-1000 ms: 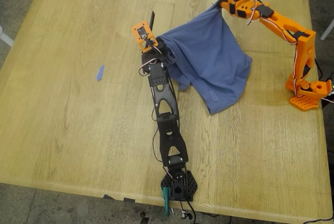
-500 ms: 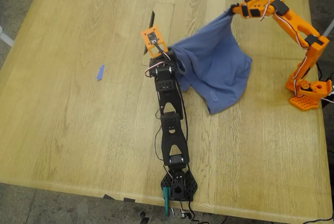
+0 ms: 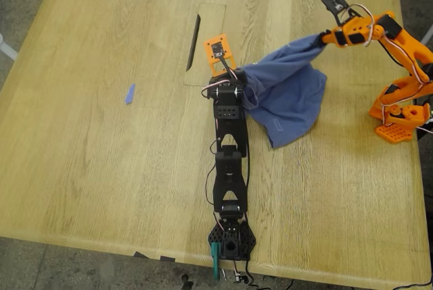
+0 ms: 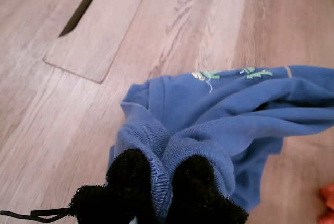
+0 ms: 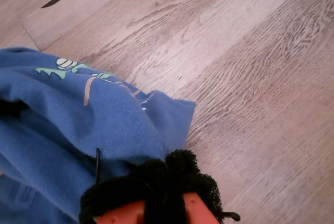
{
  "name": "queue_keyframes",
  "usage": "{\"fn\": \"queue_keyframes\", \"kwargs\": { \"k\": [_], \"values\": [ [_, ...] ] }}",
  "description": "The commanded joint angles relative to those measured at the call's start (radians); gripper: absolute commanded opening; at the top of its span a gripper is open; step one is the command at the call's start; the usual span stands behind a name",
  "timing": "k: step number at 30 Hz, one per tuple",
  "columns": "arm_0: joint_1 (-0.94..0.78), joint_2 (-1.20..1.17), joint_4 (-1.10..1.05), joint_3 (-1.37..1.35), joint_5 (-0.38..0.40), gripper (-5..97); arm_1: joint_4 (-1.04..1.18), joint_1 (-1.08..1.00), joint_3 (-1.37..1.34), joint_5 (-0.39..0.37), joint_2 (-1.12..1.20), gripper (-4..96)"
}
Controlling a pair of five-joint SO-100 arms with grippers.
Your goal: Fold a T-shirt
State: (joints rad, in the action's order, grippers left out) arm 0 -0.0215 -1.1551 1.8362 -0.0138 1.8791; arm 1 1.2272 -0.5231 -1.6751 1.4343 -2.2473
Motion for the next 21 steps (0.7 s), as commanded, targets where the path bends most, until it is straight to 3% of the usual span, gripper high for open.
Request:
{"fn": "queue_keyframes", "kwargs": {
  "k": [1,8,21],
  "values": [
    [0.028,-0.344,0.058,-0.215,0.018,0,0.054,0.005,-0.012,-0.002,-0.086,-0.1],
    [0.13,-0.695,0.057,-0.755,0.038,0,0.181,0.048,-0.094,-0.005,-0.213,-0.1],
    [0.316,-0.94,-0.029,-1.284,0.074,0,0.383,0.147,-0.364,-0.006,-0.538,-0.1]
  ]
}}
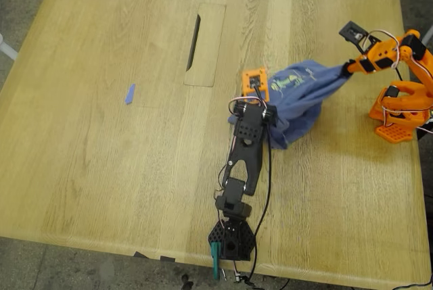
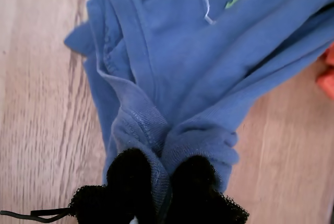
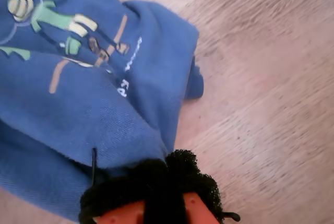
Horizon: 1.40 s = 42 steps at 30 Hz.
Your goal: Fold a T-shirt
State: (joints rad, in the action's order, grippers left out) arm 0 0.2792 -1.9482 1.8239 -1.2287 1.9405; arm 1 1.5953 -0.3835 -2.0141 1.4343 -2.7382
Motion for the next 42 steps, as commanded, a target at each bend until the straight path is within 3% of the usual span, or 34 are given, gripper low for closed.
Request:
{"fn": "queue_keyframes", "kwargs": {
  "k": [1,15,20,23,26,29,32,36,42],
  "values": [
    [0.025,-0.161,-0.041,-0.114,0.014,0,0.023,0.012,-0.051,-0.006,-0.071,-0.1],
    [0.101,-0.189,-0.614,-0.624,0.0,1,-0.043,0.071,-0.52,-0.008,-0.394,-0.1],
    [0.124,-0.183,-0.681,-0.68,-0.021,20,-0.097,0.055,-0.6,-0.009,-0.411,0.1],
    [0.121,-0.183,-0.684,-0.683,-0.028,33,-0.083,0.009,-0.634,-0.005,-0.426,9.4],
    [0.115,-0.179,-0.696,-0.683,-0.017,42,-0.066,-0.005,-0.666,-0.003,-0.449,15.4],
    [0.117,-0.173,-0.695,-0.683,0.006,49,-0.074,-0.046,-0.692,-0.008,-0.471,13.5],
    [0.129,-0.166,-0.678,-0.684,0.017,55,-0.041,-0.064,-0.701,-0.002,-0.488,20.6],
    [0.163,-0.158,-0.686,-0.669,0.034,55,-0.028,-0.064,-0.695,-0.006,-0.502,26.2],
    [0.27,-0.156,-0.683,-0.597,0.023,54,0.012,-0.048,-0.649,-0.006,-0.508,26.2]
  ]
}}
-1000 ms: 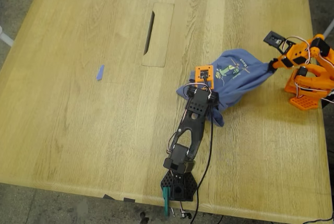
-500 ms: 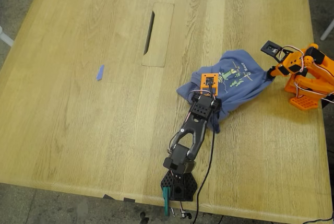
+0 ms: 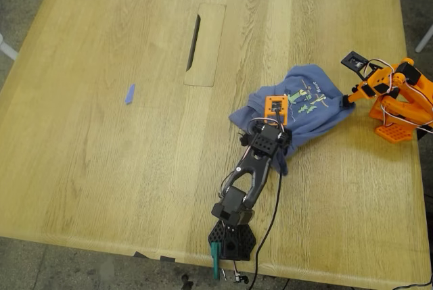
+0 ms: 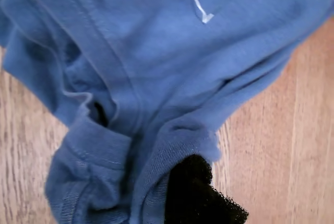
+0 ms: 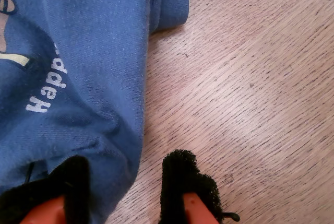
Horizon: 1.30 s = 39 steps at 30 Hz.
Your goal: Fold a T-shirt
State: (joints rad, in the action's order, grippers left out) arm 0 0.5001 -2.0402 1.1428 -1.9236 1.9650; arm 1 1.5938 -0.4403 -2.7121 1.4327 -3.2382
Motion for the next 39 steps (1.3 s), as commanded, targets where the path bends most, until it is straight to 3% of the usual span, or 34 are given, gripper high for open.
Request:
{"fn": "queue_keyframes", "kwargs": {
  "k": [1,11,14,22,29,39],
  "values": [
    [0.074,-0.064,0.003,0.11,0.0,54,0.021,0.017,0.06,-0.005,-0.008,26.2],
    [0.222,-0.055,0.124,0.281,-0.003,49,0.021,0.077,0.276,-0.002,0.143,23.7],
    [0.202,0.008,0.1,0.379,-0.02,43,-0.04,0.086,0.377,0.0,0.253,19.1],
    [0.072,0.192,-0.078,0.486,-0.012,11,-0.348,0.222,0.529,0.003,0.581,4.5],
    [-0.069,0.311,-0.161,0.48,0.015,0,-0.56,0.367,0.514,-0.006,0.773,0.2],
    [-0.133,0.548,-0.298,0.581,0.041,0,-0.864,0.486,0.509,-0.015,1.066,0.0]
  ]
}}
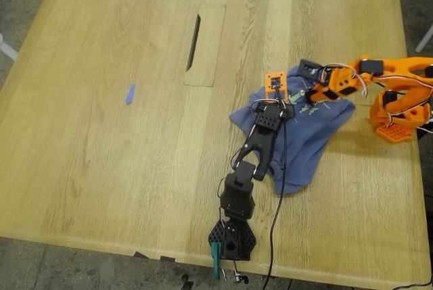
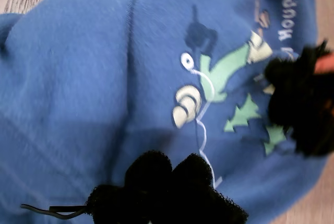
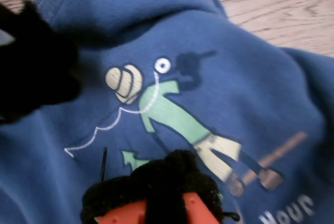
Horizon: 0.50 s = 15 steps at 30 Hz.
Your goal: Fold a T-shirt
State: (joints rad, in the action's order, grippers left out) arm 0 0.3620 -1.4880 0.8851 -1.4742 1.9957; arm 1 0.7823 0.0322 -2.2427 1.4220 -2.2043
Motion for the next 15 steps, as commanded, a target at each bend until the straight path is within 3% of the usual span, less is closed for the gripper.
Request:
{"fn": "queue_keyframes", "kwargs": {
  "k": [1,7,15],
  "values": [
    [0.009,0.018,-0.04,0.15,0.011,0,-0.078,0.014,0.031,-0.006,0.054,0.0],
    [-0.009,0.014,-0.066,0.058,0.009,0,-0.179,-0.101,-0.138,-0.008,0.026,0.0],
    [-0.115,-0.179,-0.121,-0.291,0.009,0,-0.184,-0.337,-0.364,-0.009,-0.149,0.0]
  ]
}}
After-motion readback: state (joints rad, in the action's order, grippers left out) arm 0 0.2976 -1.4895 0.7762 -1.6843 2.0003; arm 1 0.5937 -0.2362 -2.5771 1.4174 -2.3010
